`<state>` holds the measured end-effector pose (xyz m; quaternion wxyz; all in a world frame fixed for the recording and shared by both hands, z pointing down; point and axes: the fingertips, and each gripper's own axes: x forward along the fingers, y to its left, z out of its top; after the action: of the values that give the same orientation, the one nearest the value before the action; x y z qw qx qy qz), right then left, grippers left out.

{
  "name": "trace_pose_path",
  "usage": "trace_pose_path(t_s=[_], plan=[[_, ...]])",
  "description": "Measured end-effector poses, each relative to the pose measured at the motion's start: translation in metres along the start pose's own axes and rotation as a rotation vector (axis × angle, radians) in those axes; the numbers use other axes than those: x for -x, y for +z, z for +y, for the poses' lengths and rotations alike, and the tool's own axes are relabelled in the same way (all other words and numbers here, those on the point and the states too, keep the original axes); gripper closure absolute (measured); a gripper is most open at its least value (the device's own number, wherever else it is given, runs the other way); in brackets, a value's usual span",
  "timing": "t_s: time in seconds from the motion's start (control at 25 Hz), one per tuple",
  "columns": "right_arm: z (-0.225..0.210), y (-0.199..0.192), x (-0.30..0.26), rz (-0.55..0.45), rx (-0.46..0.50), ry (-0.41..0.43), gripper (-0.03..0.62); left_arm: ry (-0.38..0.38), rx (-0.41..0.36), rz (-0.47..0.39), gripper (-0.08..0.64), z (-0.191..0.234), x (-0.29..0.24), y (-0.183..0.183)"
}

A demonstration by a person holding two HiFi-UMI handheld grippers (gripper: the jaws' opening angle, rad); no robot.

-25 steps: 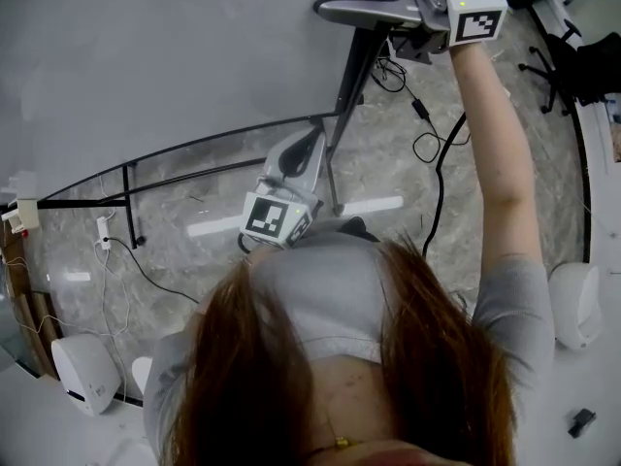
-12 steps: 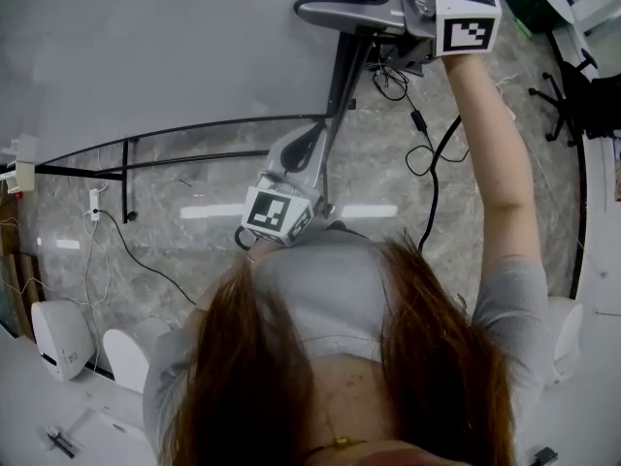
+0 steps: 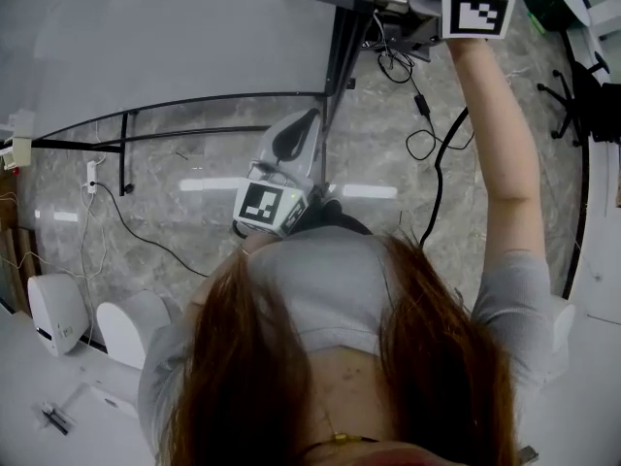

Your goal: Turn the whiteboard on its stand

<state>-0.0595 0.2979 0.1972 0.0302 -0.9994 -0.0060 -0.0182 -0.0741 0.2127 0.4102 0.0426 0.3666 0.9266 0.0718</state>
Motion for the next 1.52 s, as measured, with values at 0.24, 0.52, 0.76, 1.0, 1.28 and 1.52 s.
trace_pose_path(t_s=[0.24, 0.52, 0.76, 1.0, 1.28, 1.52], plan=[[0.005, 0.004, 0.001, -0.016, 0.018, -0.004, 0.545, -0.046, 0.01, 0.044, 0.563, 0.009, 0.002, -0.003], [0.009, 0.001, 0.005, -0.017, 0.016, 0.003, 0.545, -0.022, 0.003, 0.042, 0.563, 0.002, 0.004, -0.001], [0.013, 0.0, 0.027, -0.007, 0.013, 0.003, 0.545, 0.038, -0.017, -0.003, 0.563, -0.021, -0.007, 0.004], [0.018, -0.001, 0.052, 0.001, 0.011, 0.006, 0.54, 0.087, -0.023, -0.006, 0.563, -0.031, -0.012, 0.003], [0.029, -0.001, 0.084, -0.01, 0.023, -0.002, 0.539, 0.075, -0.006, 0.035, 0.563, -0.048, -0.022, -0.018], [0.039, -0.006, 0.114, -0.043, 0.02, -0.012, 0.538, 0.015, -0.005, 0.019, 0.563, -0.082, -0.044, -0.021]])
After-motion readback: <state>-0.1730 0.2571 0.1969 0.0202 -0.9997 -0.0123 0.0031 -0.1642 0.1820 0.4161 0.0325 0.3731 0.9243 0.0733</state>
